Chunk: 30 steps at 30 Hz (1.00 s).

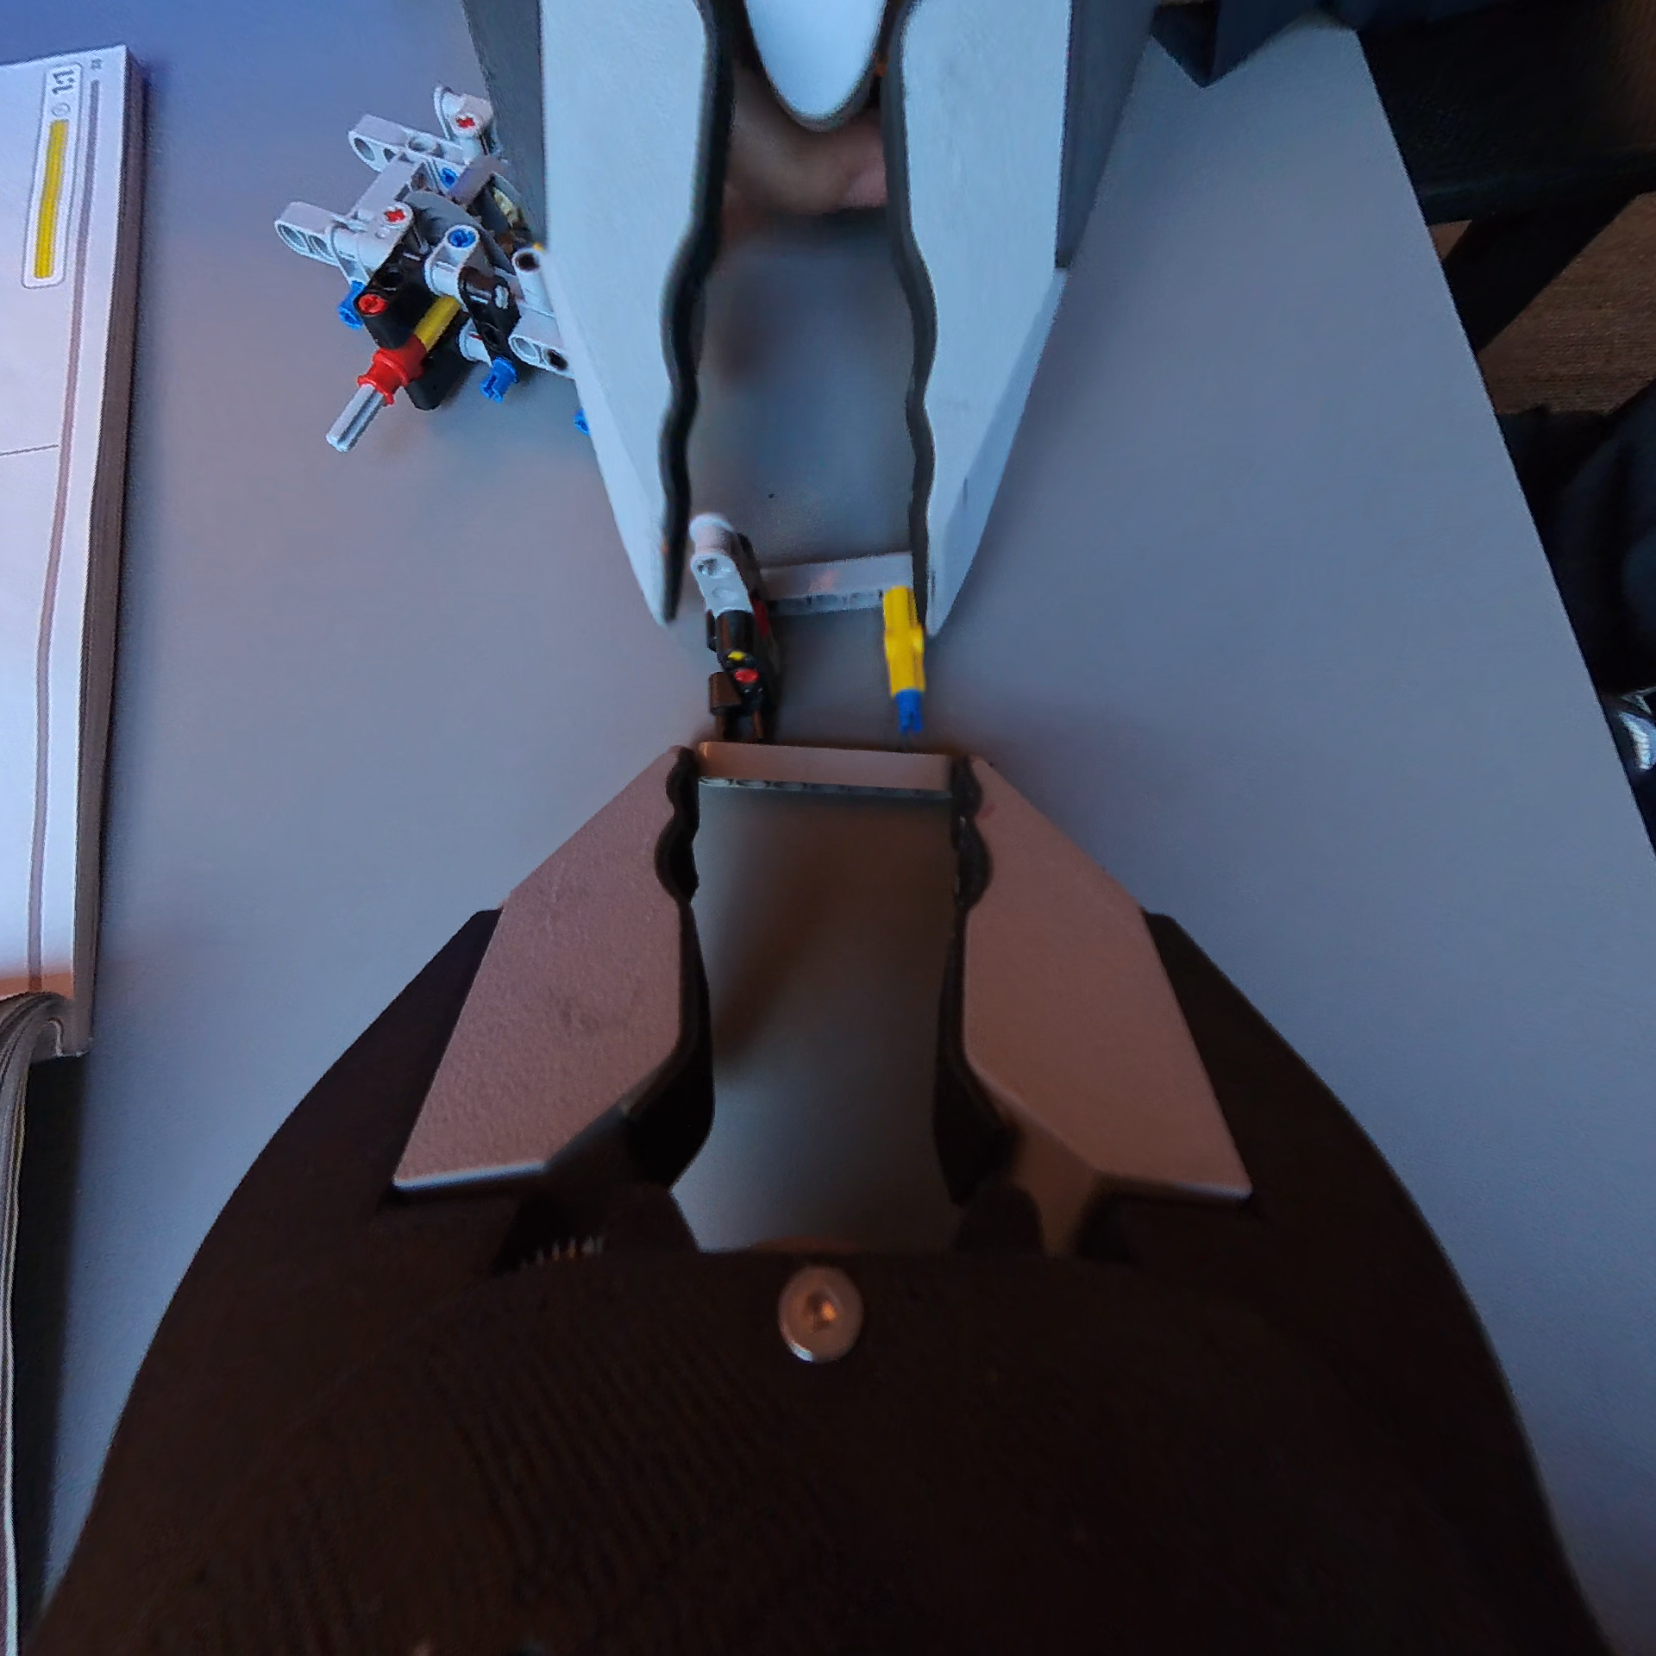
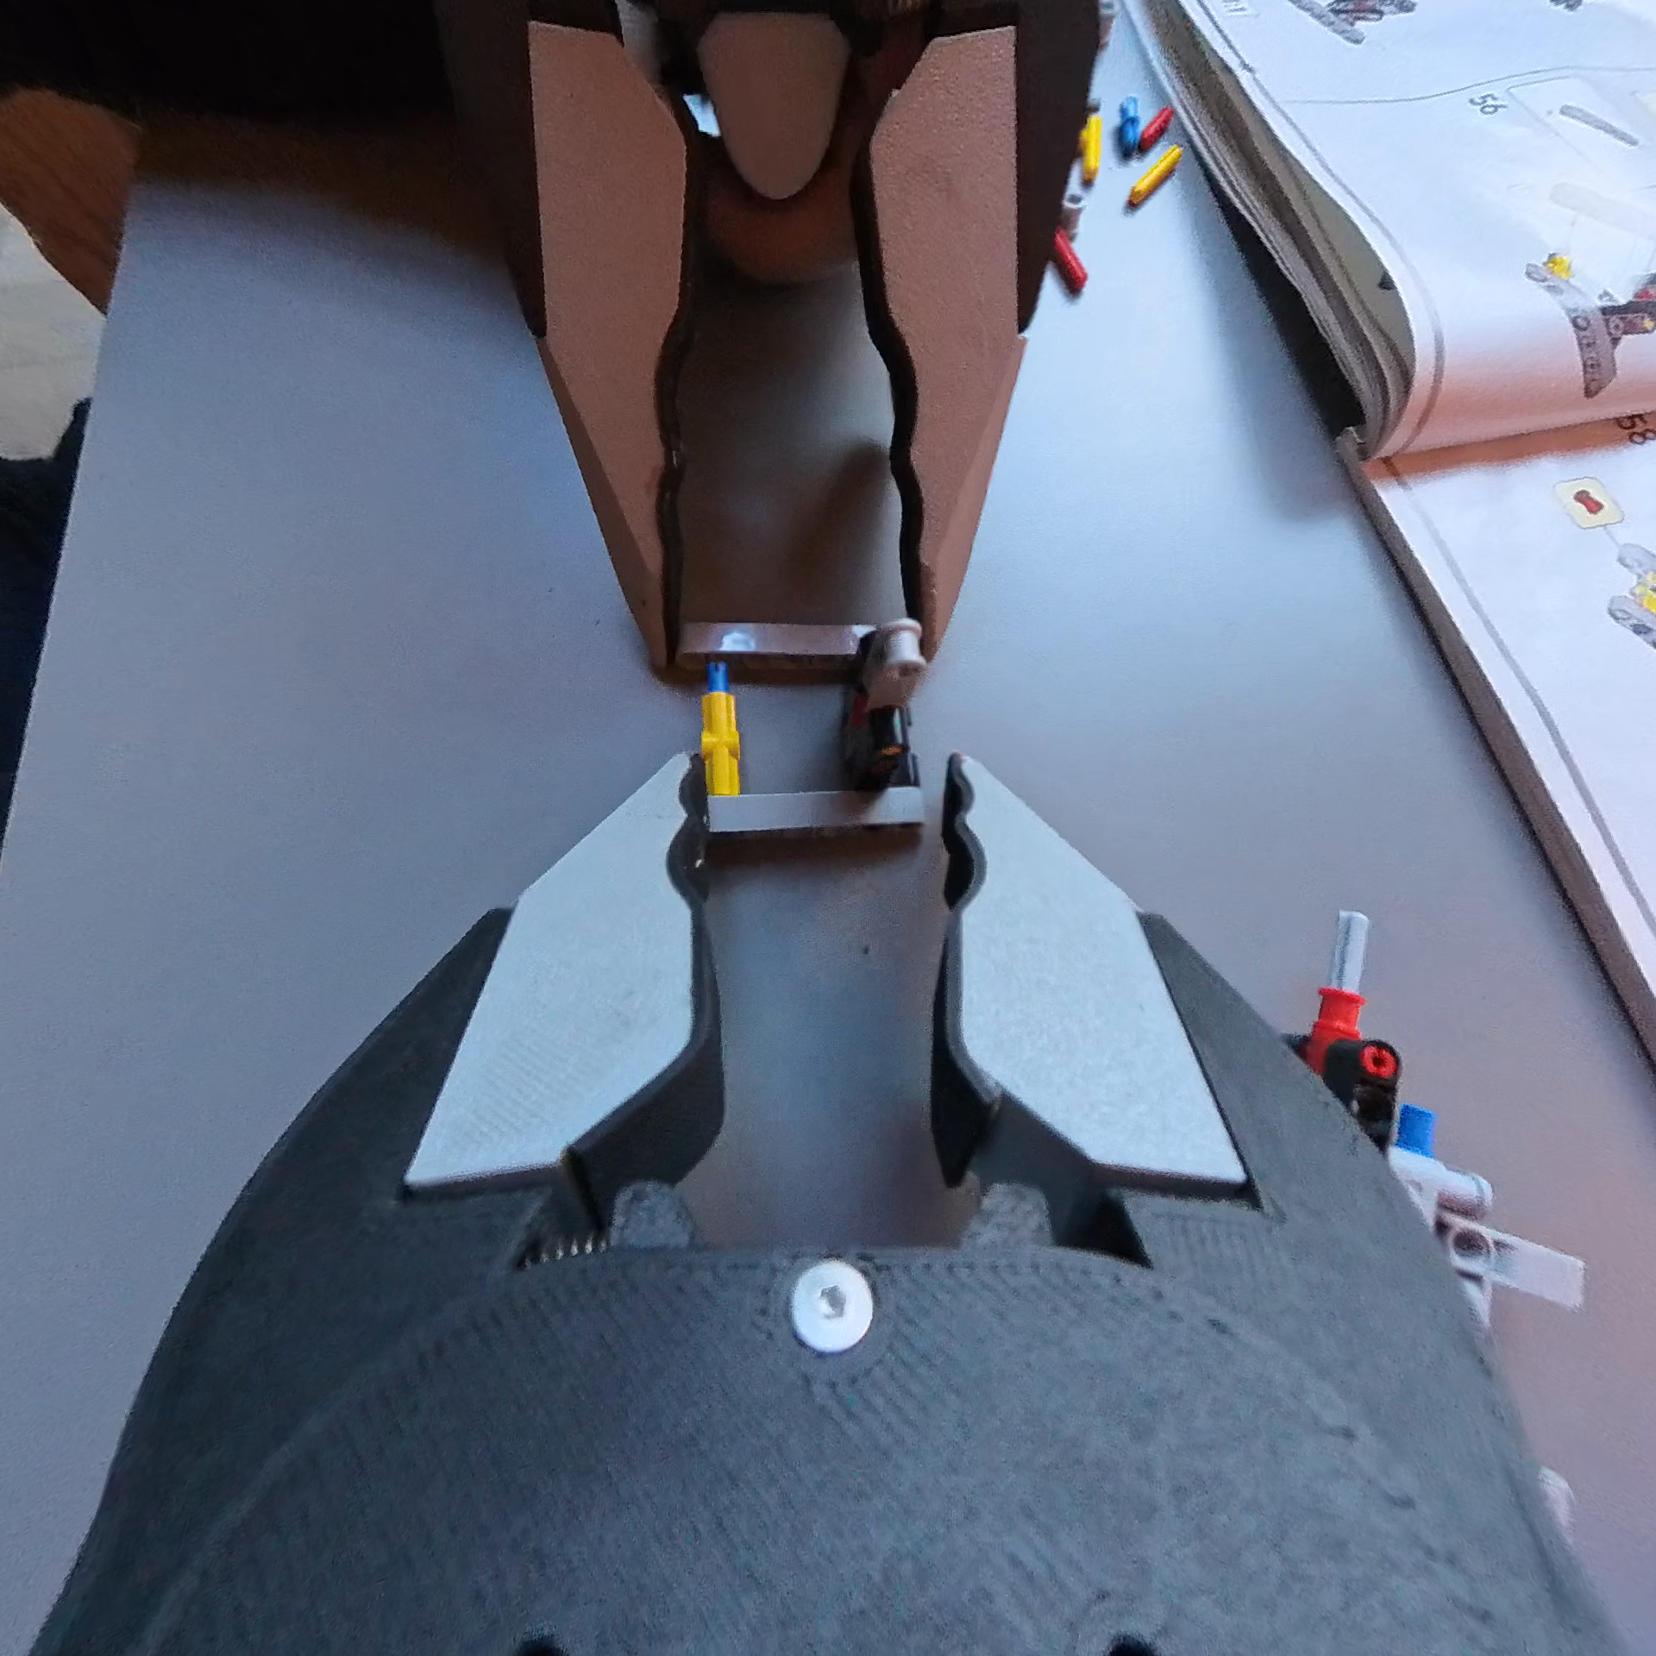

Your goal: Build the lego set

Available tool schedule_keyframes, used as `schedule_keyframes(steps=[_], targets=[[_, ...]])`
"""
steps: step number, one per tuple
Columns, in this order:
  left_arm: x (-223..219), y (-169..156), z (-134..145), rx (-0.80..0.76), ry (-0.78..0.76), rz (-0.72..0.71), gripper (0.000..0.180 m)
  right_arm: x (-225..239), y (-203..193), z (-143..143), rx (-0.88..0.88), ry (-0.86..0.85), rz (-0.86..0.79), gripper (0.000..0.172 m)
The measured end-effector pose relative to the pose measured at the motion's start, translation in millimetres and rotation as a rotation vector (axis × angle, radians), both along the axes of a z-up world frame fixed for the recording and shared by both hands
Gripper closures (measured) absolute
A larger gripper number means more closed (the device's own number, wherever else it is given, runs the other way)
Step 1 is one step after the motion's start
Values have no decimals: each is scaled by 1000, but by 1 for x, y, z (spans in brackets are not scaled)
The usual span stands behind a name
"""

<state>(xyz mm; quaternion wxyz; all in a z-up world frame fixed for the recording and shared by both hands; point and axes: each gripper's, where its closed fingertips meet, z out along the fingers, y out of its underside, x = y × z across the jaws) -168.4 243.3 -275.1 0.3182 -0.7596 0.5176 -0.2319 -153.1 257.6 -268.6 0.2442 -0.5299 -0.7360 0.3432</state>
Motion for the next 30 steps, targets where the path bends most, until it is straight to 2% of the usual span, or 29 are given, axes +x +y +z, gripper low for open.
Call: schedule_keyframes(steps=[5,9,14,19,30], targets=[[0,0,0,0,0,1,125,4,2,7,-72,27,-6,121],[0,0,0,0,0,13,125,3,4,3,-37,9,-17,118],[1,0,0,-1,1,33,125,15,9,9,-99,20,-39,119],[1,0,0,-1,2,59,125,31,16,-4,-32,-42,-37,135],[3,0,0,2,4,68,125,18,1,-6,53,-42,-6,143]])
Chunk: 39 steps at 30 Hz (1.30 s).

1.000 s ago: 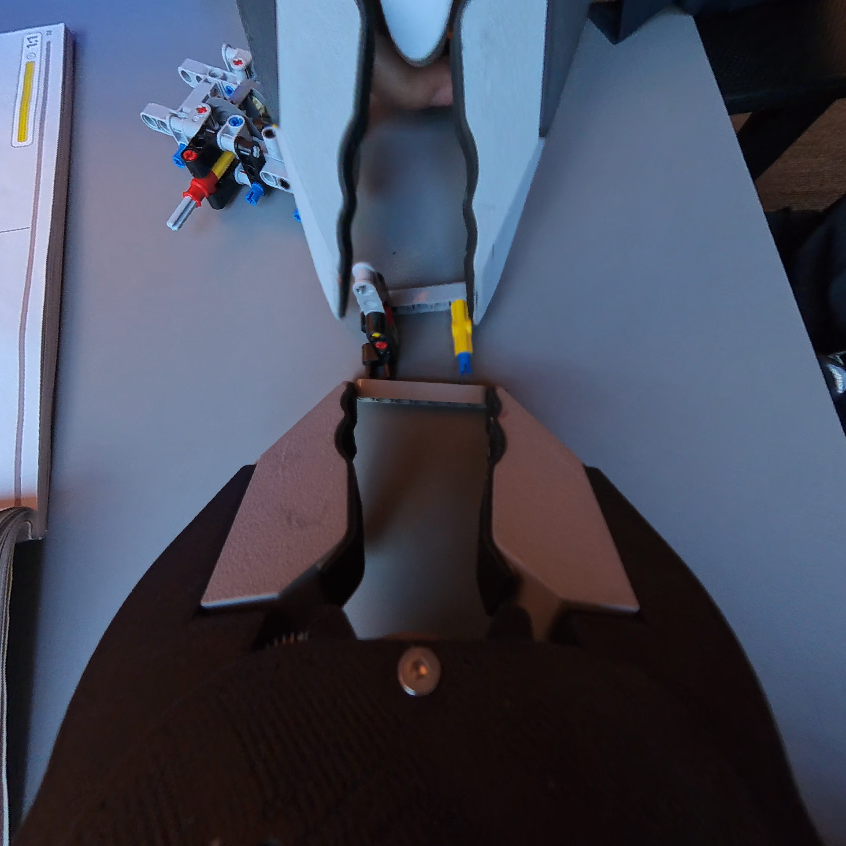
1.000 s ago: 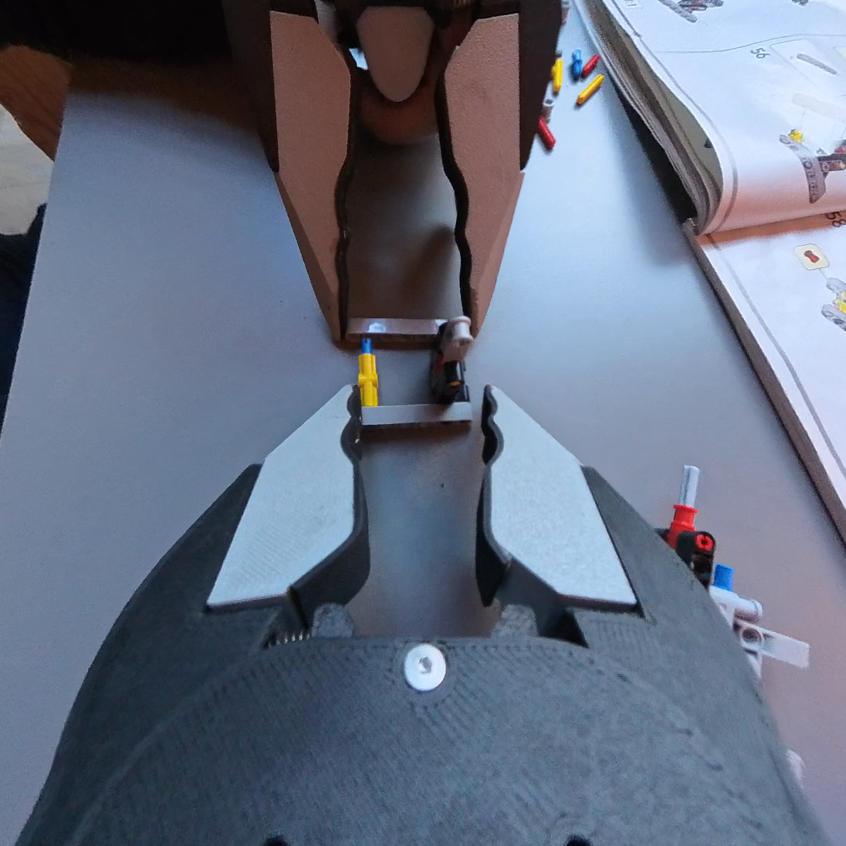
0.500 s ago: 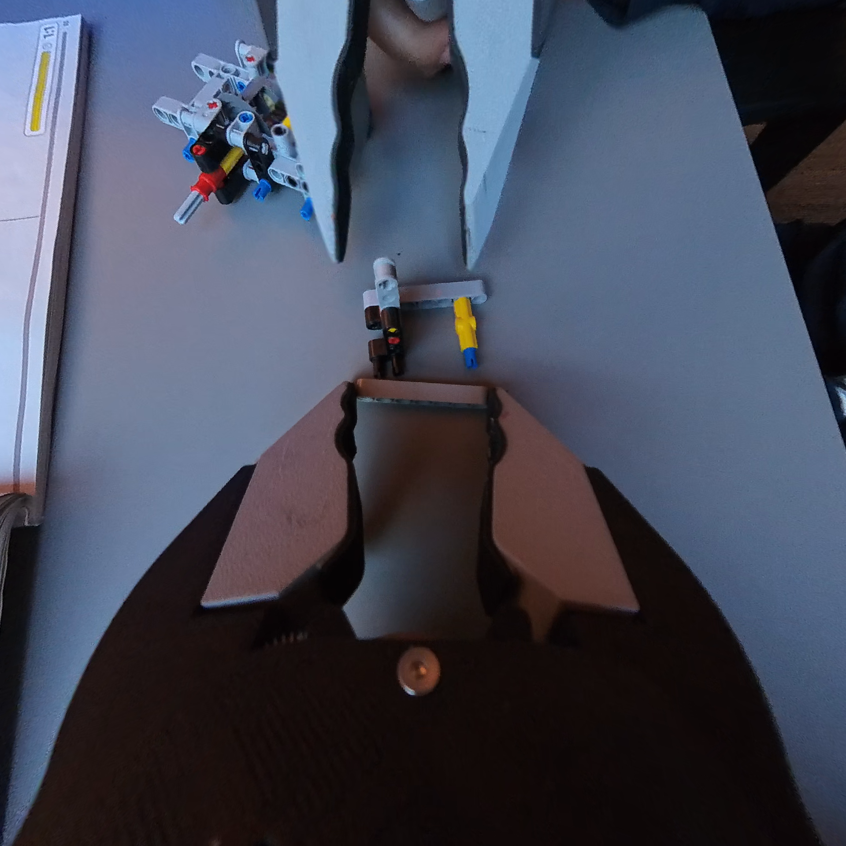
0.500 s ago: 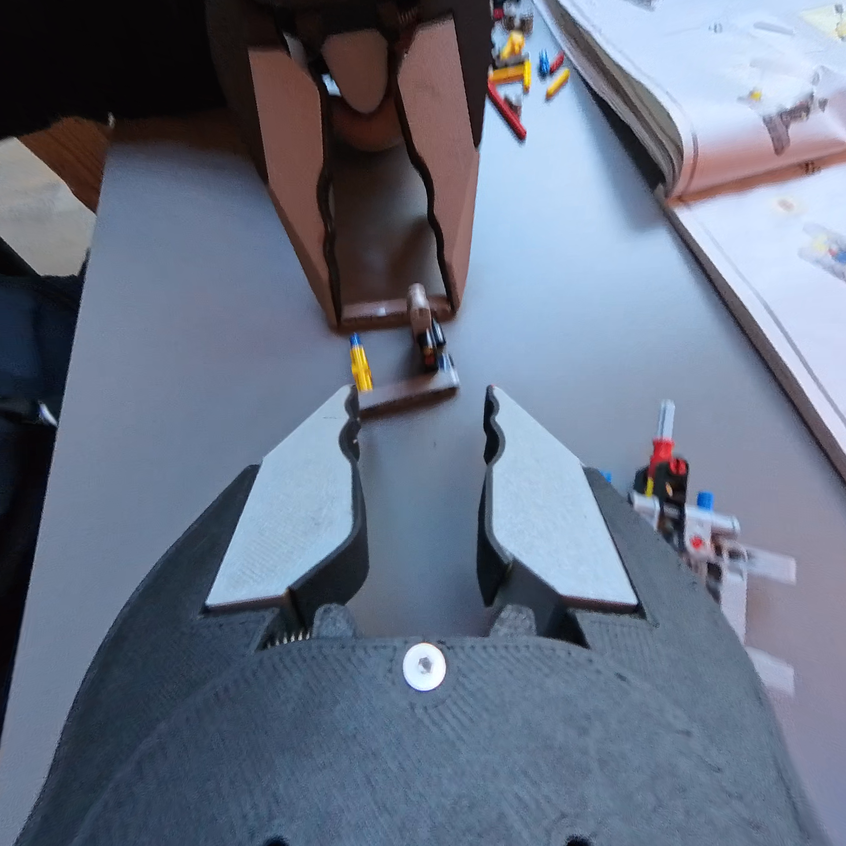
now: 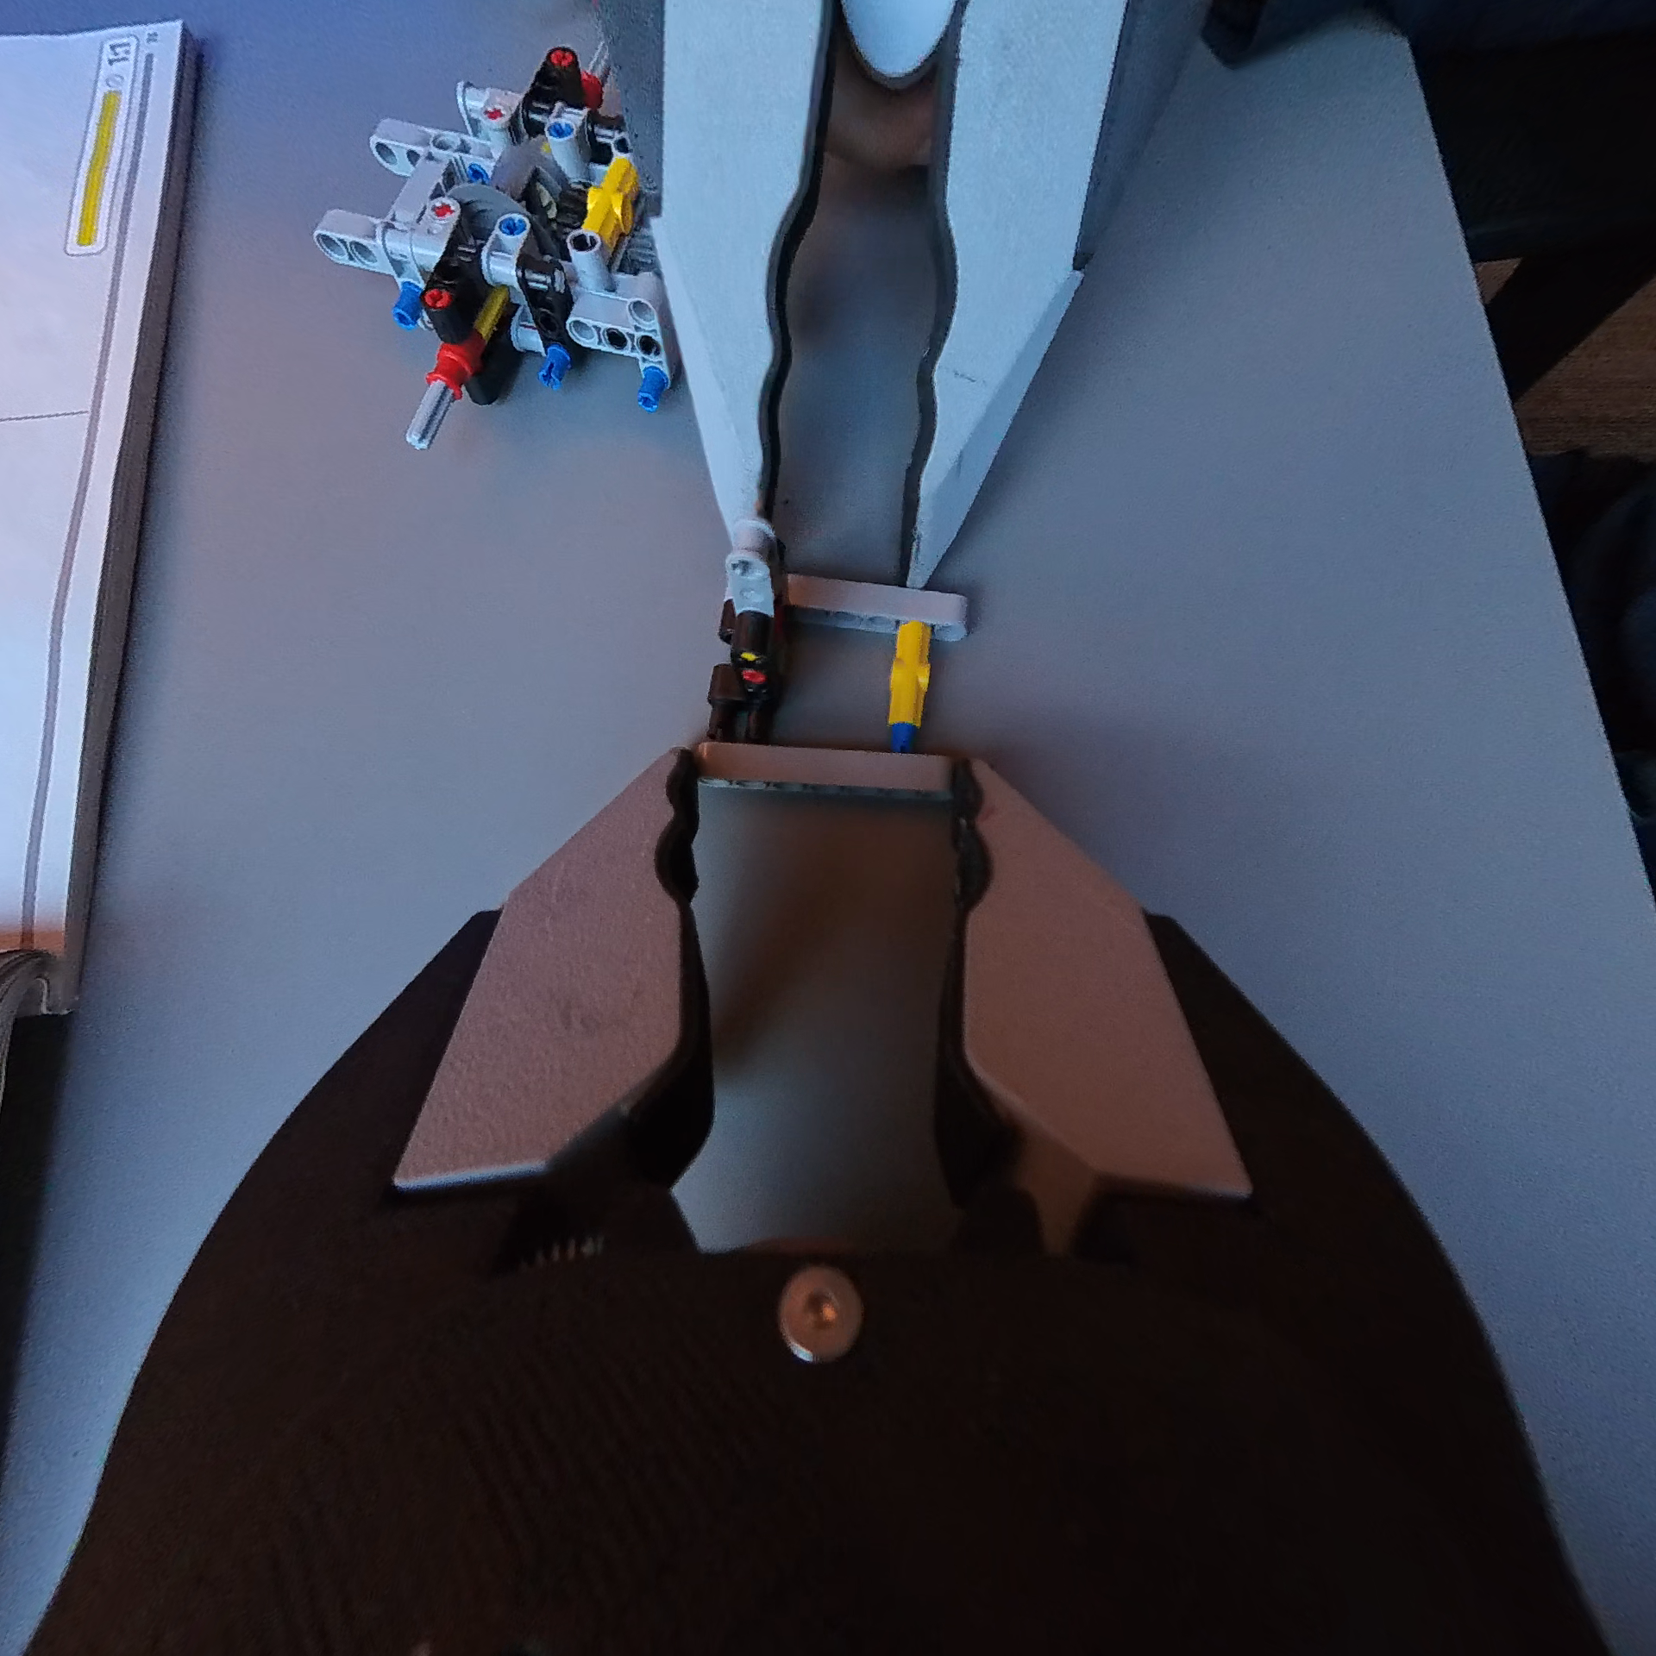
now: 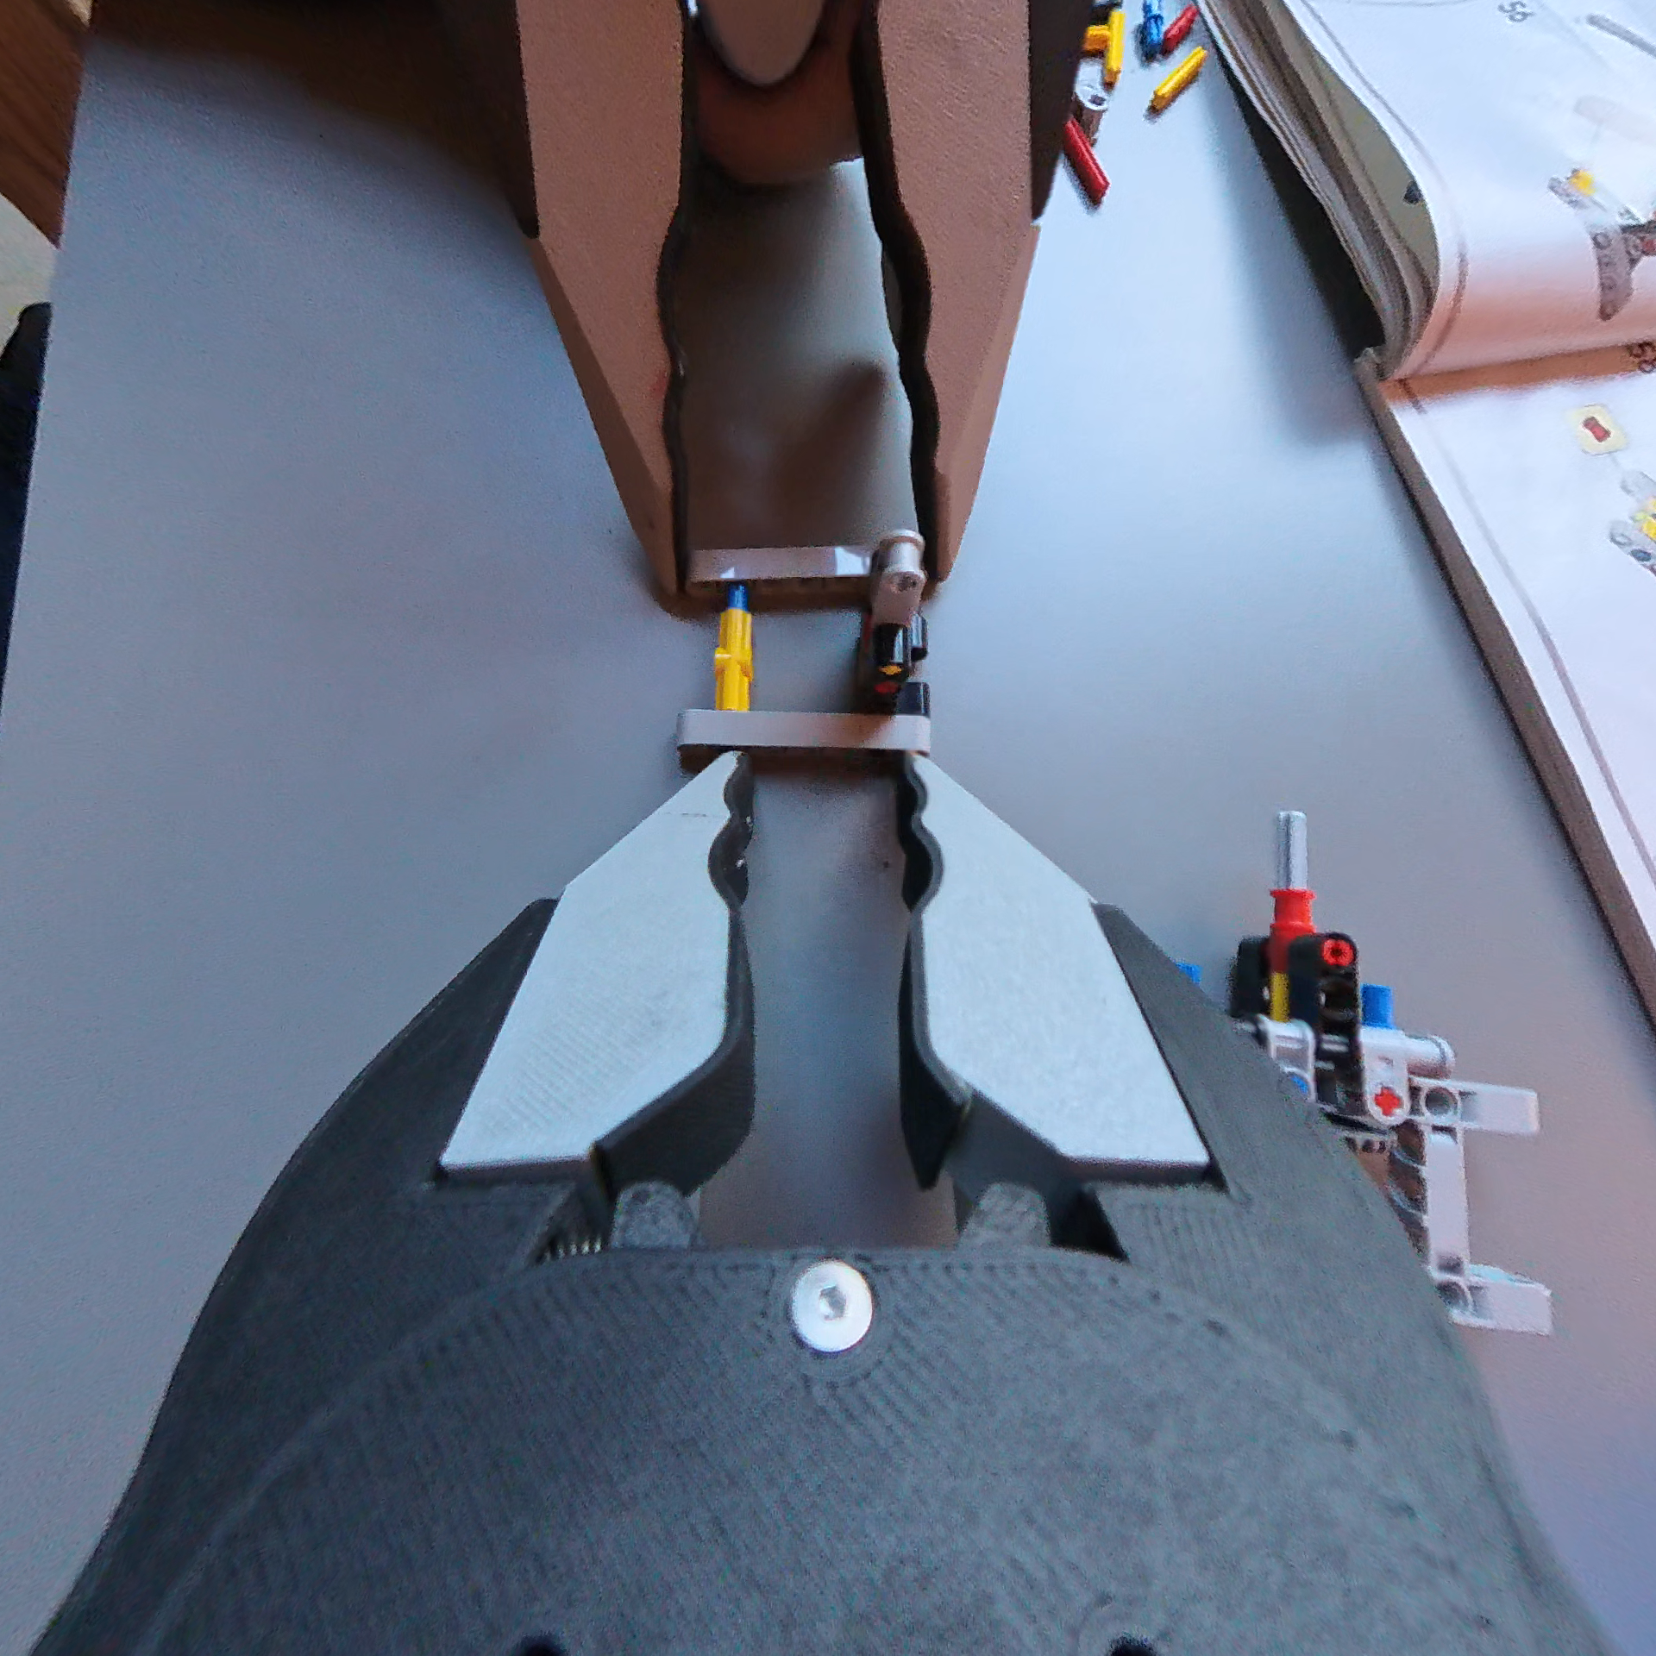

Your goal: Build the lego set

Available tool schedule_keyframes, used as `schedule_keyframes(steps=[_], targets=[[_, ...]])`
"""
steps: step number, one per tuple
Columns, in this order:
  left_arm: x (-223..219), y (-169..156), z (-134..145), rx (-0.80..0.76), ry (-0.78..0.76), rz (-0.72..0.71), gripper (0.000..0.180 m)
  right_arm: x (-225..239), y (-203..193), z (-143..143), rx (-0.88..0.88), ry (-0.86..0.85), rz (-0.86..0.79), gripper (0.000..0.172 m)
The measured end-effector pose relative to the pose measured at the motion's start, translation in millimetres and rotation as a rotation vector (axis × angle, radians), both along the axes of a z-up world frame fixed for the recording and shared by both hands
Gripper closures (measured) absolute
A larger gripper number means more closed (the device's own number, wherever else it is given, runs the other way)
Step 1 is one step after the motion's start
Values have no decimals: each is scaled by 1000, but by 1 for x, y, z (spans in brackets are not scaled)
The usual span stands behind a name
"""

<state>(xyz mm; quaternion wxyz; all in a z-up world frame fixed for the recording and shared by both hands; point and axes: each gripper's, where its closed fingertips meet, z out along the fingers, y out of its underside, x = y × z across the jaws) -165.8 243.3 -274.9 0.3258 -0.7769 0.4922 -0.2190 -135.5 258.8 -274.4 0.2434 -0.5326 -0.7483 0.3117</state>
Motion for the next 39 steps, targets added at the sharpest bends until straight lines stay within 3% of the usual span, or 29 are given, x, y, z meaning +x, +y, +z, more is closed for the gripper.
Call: schedule_keyframes(steps=[25,32,39], targets=[[-1,3,0,-4,17,32,125,-1,3,0,-36,7,5,148],[0,3,0,-2,22,47,126,1,5,5,-130,12,-17,139],[-5,0,0,-3,40,36,115,1,4,3,-123,-1,-16,112]])
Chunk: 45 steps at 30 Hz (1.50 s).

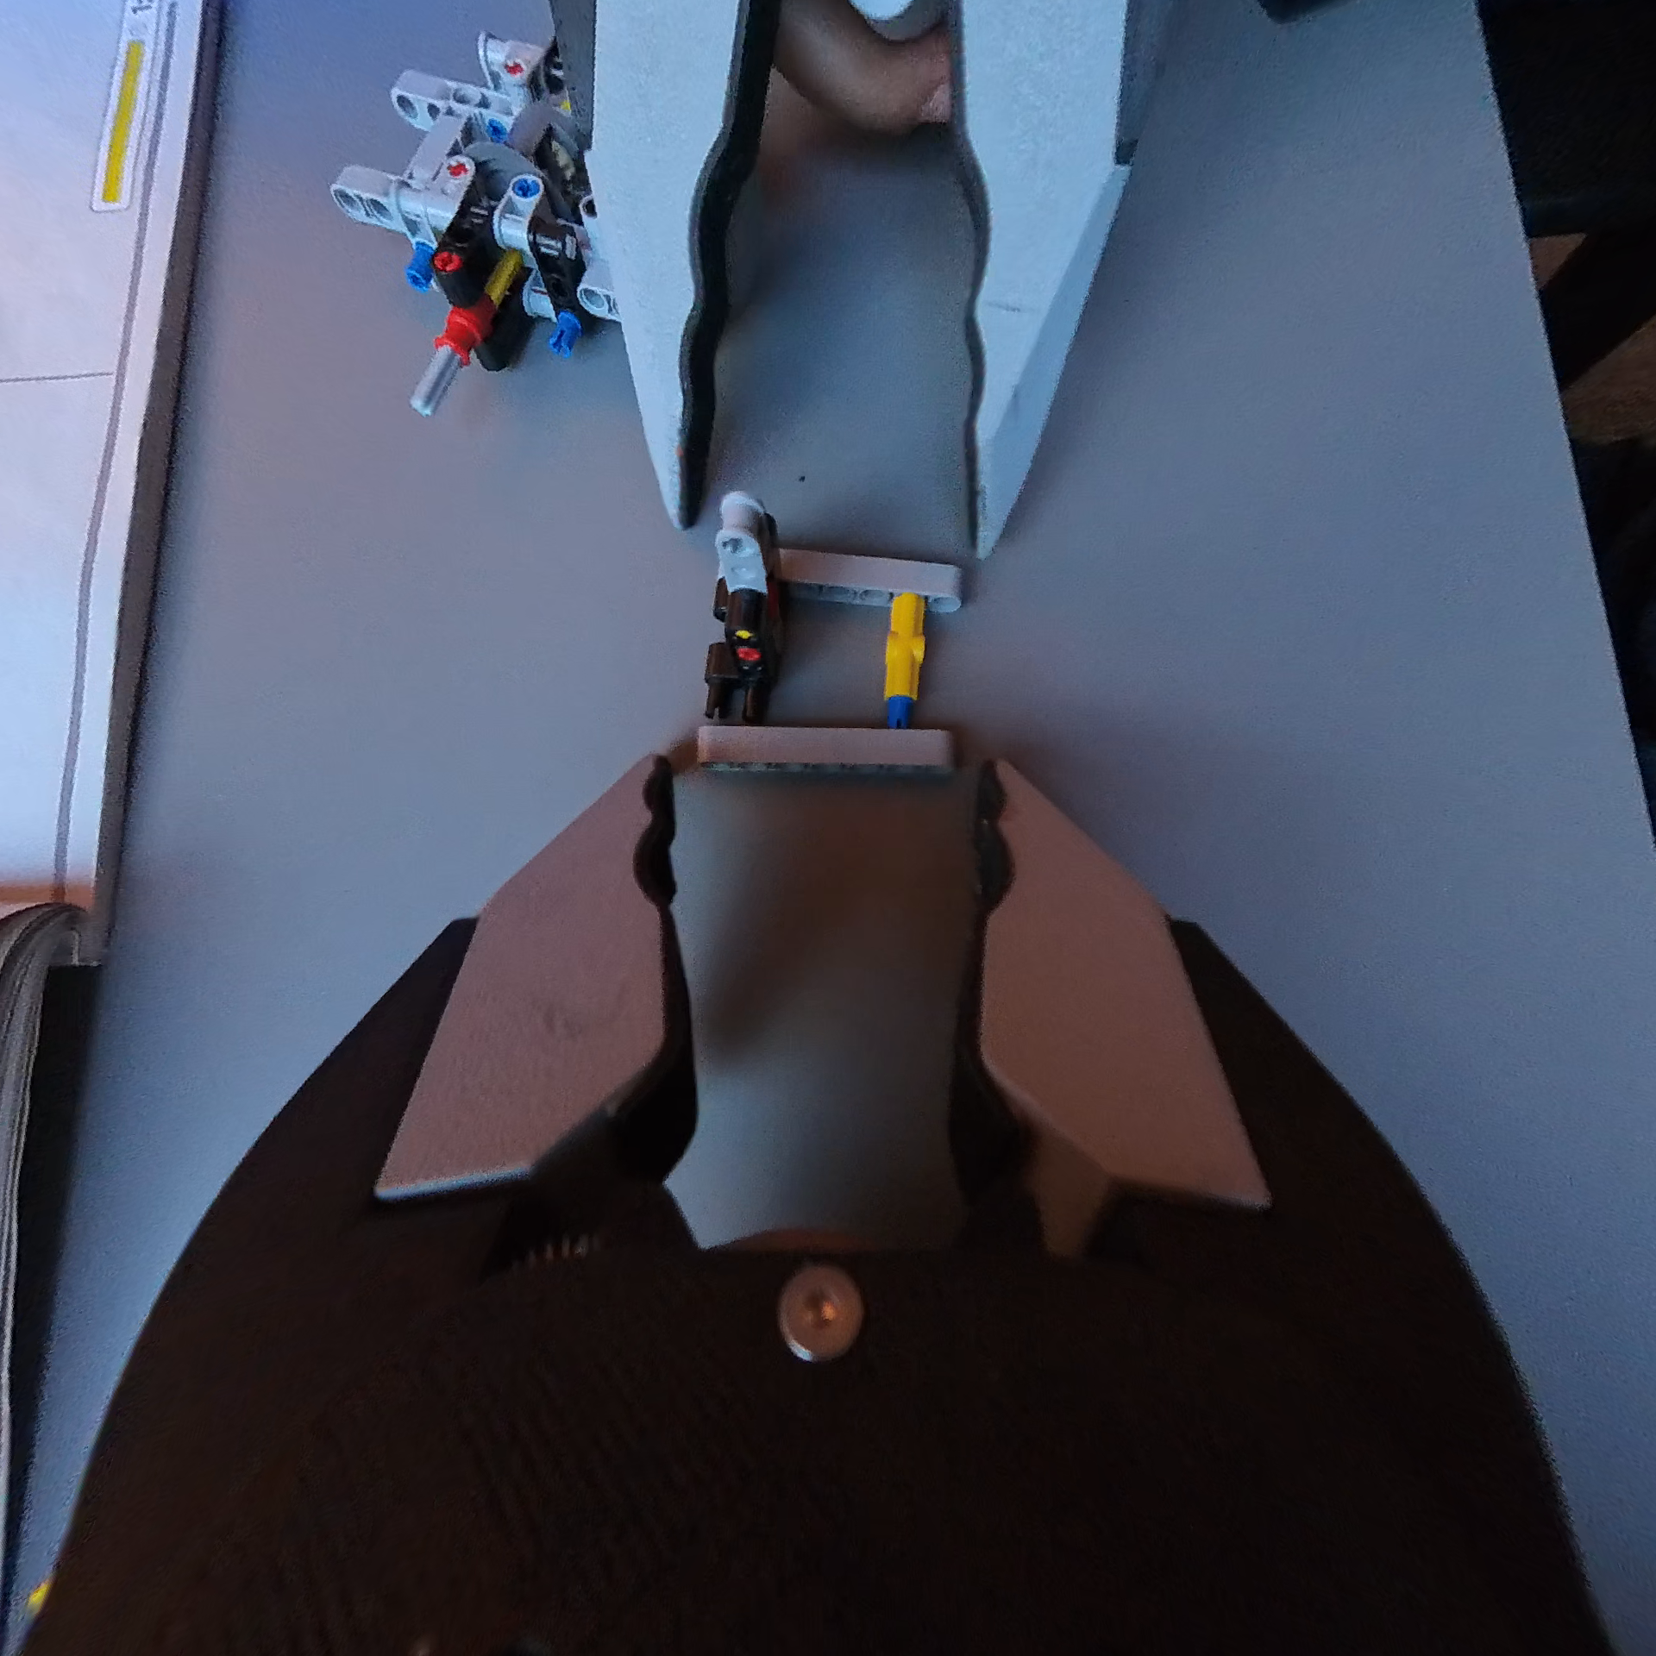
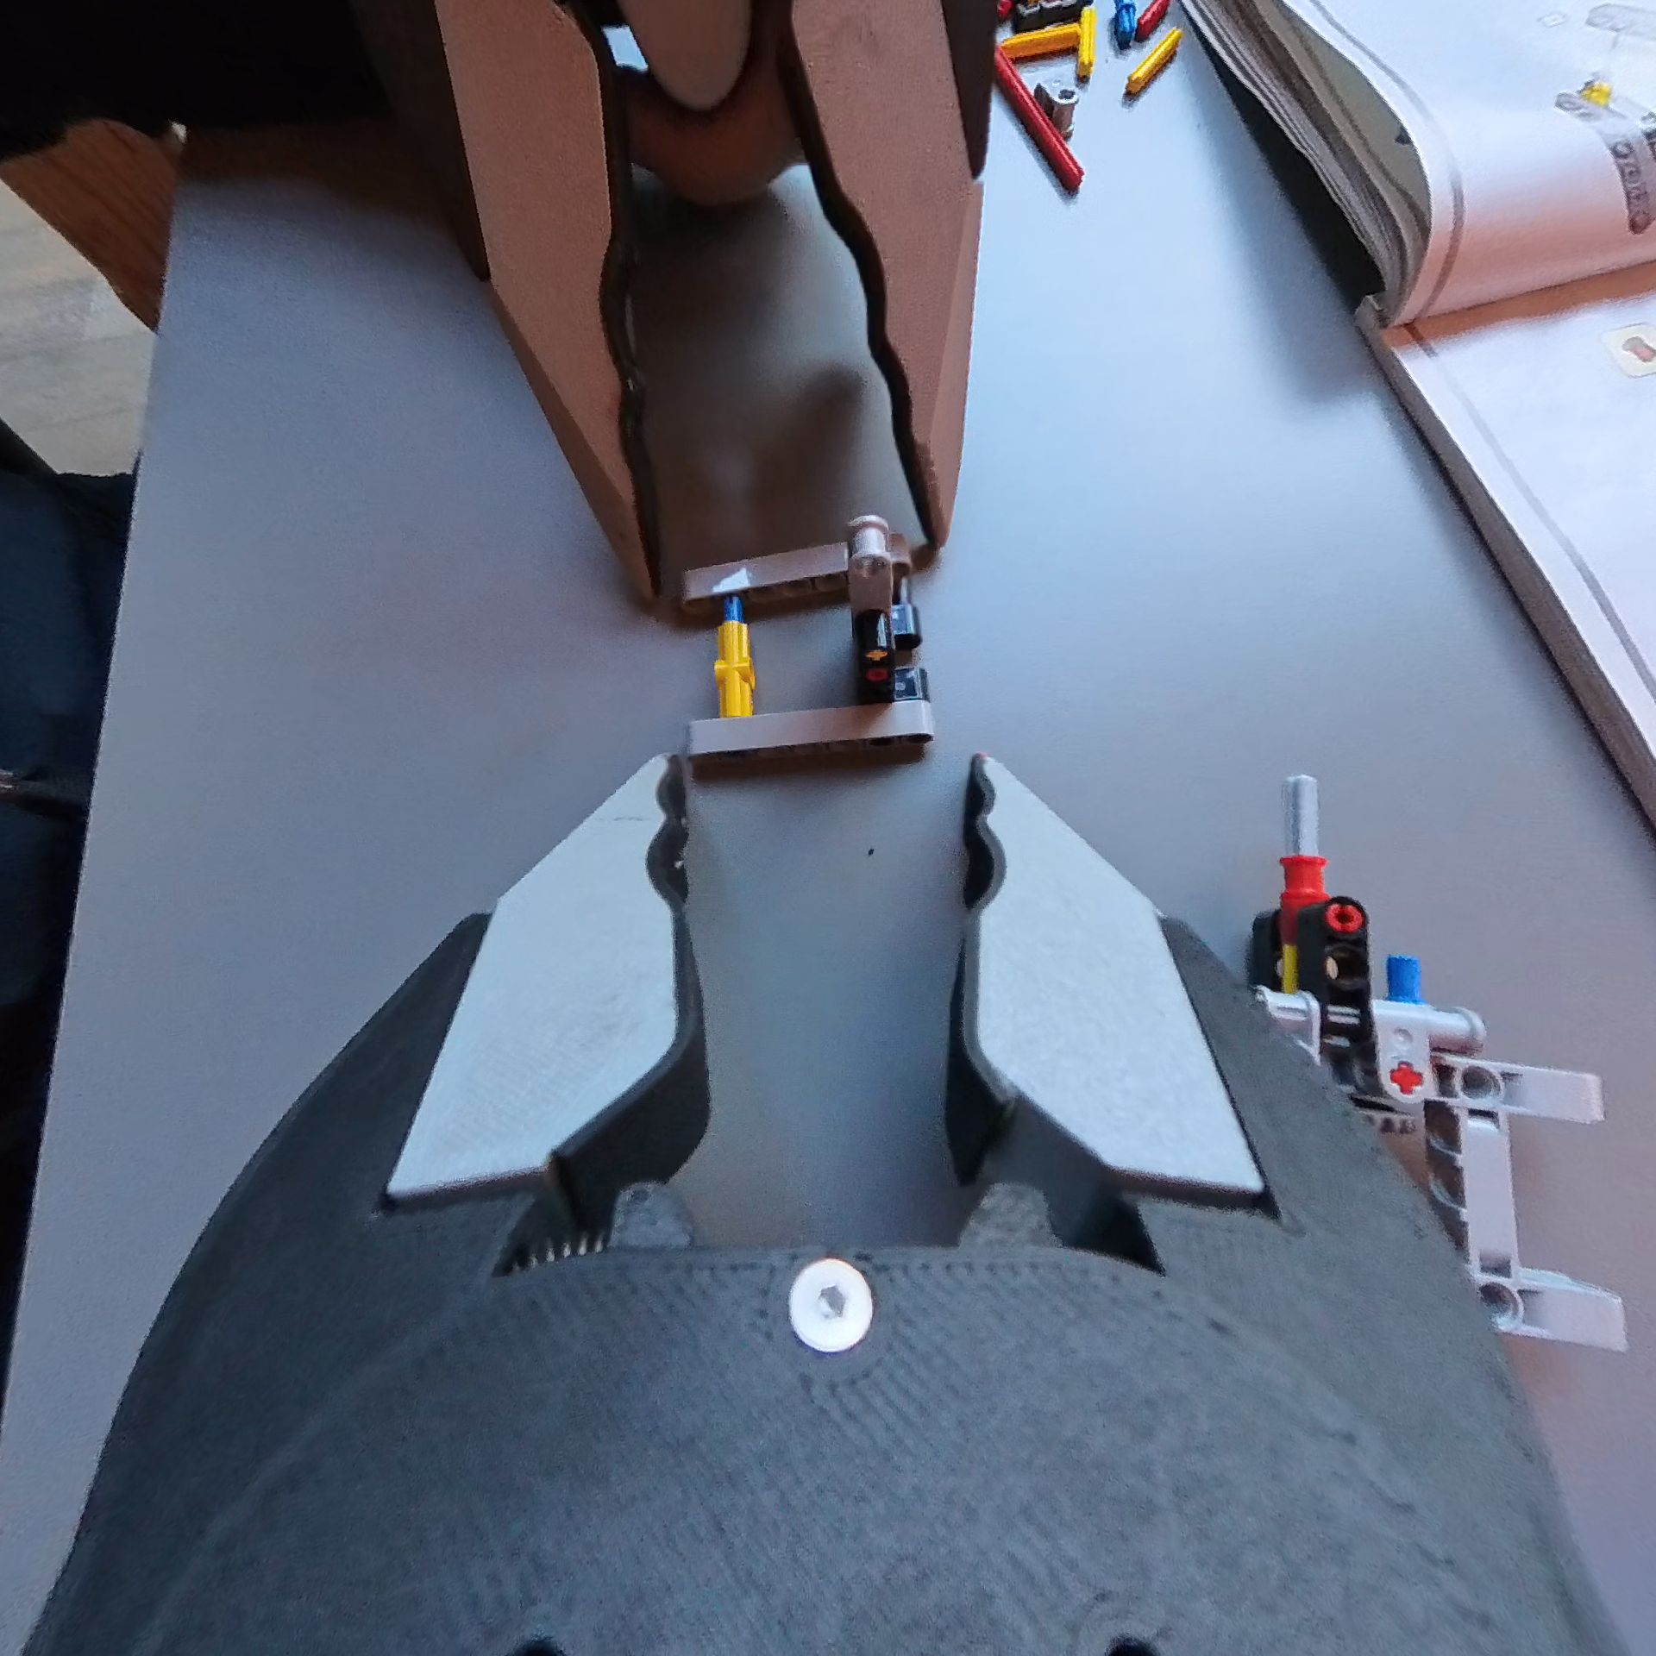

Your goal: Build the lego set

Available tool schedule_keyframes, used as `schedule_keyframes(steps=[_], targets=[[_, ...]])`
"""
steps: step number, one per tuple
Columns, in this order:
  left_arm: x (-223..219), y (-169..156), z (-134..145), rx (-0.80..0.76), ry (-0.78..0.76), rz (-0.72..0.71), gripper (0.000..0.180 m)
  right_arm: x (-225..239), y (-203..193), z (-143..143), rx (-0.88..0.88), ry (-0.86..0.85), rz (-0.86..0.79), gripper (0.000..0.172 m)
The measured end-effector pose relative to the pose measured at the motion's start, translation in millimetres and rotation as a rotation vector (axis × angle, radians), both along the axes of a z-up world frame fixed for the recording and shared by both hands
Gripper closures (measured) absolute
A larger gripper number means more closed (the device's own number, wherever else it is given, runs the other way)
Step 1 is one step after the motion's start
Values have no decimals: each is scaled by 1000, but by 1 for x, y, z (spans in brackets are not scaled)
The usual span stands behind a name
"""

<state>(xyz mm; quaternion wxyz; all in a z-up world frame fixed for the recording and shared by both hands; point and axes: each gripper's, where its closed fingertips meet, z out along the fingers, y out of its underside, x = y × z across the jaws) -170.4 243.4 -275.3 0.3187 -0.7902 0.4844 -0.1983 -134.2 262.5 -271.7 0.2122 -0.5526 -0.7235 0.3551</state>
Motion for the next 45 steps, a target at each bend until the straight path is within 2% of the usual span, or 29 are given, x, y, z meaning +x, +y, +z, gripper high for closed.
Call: schedule_keyframes(steps=[4,8,16,45], targets=[[1,0,0,-1,-8,2,113,-2,-3,-2,33,1,8,100],[5,0,0,4,-23,-8,121,-5,-6,-4,90,2,17,99],[6,-1,0,5,-34,-19,125,-7,-11,-3,98,12,37,117],[1,-4,0,4,-40,-58,125,-12,-13,-1,151,38,47,118]])
